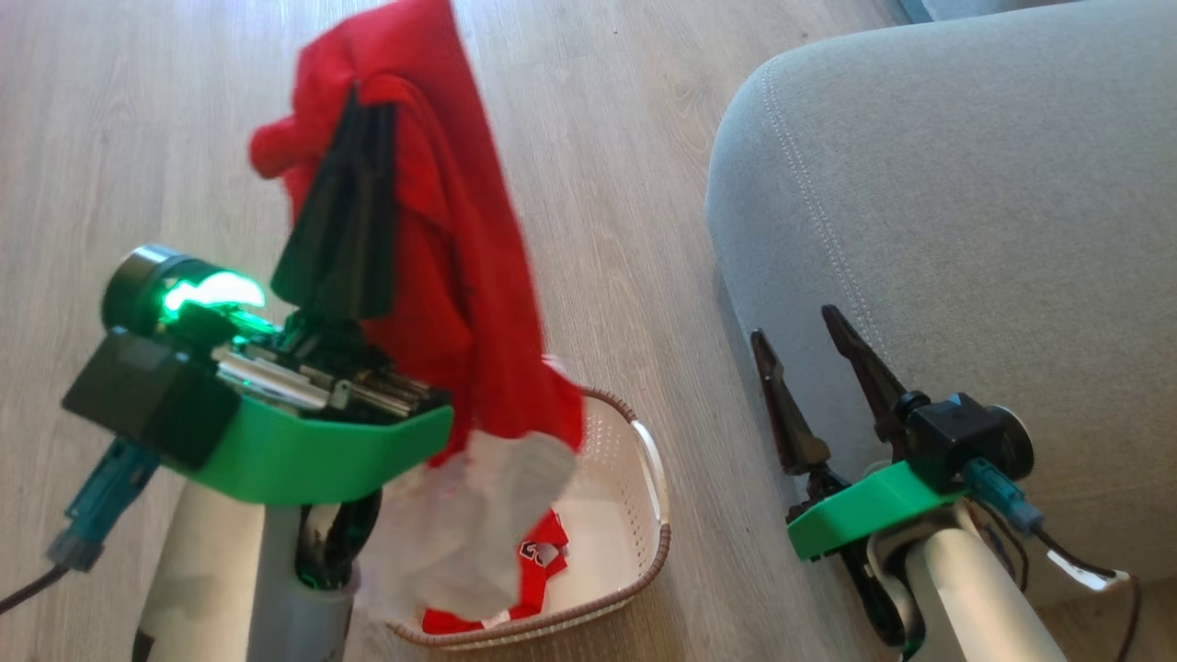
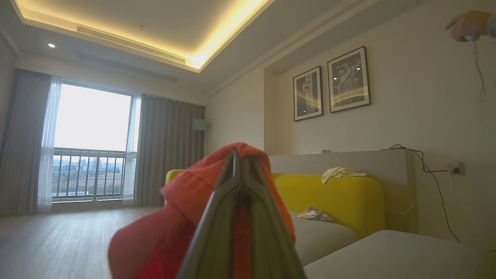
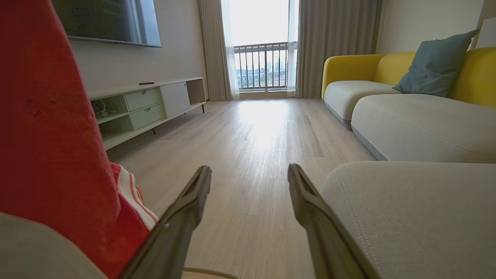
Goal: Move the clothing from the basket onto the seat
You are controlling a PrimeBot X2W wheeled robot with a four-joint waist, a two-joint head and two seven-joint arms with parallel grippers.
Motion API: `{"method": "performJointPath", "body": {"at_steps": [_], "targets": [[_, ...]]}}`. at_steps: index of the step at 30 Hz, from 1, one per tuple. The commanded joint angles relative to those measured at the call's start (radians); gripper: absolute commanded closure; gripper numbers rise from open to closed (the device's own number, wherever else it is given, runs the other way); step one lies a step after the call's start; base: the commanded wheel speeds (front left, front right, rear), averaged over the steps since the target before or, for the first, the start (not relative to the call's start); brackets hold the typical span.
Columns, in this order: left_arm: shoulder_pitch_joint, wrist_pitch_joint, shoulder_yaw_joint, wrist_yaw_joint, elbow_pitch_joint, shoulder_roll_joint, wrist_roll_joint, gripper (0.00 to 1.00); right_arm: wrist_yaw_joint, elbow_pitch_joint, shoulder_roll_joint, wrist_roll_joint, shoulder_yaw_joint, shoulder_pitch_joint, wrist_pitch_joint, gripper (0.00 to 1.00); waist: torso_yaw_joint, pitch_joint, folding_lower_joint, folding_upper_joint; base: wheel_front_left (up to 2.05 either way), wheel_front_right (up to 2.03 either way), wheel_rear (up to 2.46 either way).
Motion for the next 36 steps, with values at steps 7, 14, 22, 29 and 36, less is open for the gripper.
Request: {"method": "performJointPath", "body": {"at_steps": [7,14,22,29,36], "targets": [[-0.023,-0.004,-0.012,-0.038,-0.032,0.010,-0.018,1.00,0.000,-0.044,-0.004,0.003,0.037,-0.010,-0.007,0.00,0.001,0.004,0.0000,0.0000,0.00,0.00,0.00],[-0.010,-0.004,-0.033,-0.056,-0.021,0.010,-0.028,1.00,0.000,-0.051,-0.009,0.014,0.056,-0.011,-0.007,0.00,0.001,0.008,0.0000,0.0000,0.00,0.00,0.00],[-0.005,-0.004,-0.044,-0.066,-0.003,0.010,-0.019,1.00,0.000,-0.056,-0.019,0.038,0.086,-0.022,-0.007,0.00,-0.002,0.007,0.0000,0.0000,0.00,0.00,0.00],[-0.009,-0.004,-0.072,-0.070,0.014,0.010,-0.003,1.00,0.000,-0.093,-0.144,0.151,0.281,-0.079,-0.007,0.00,-0.007,0.011,0.0000,0.0000,0.00,0.00,0.00],[-0.019,-0.004,-0.160,-0.070,0.010,0.019,-0.003,1.00,0.000,-0.138,-0.308,0.202,0.391,-0.161,-0.007,0.00,-0.001,0.011,0.0000,0.0000,0.00,0.00,0.00]]}}
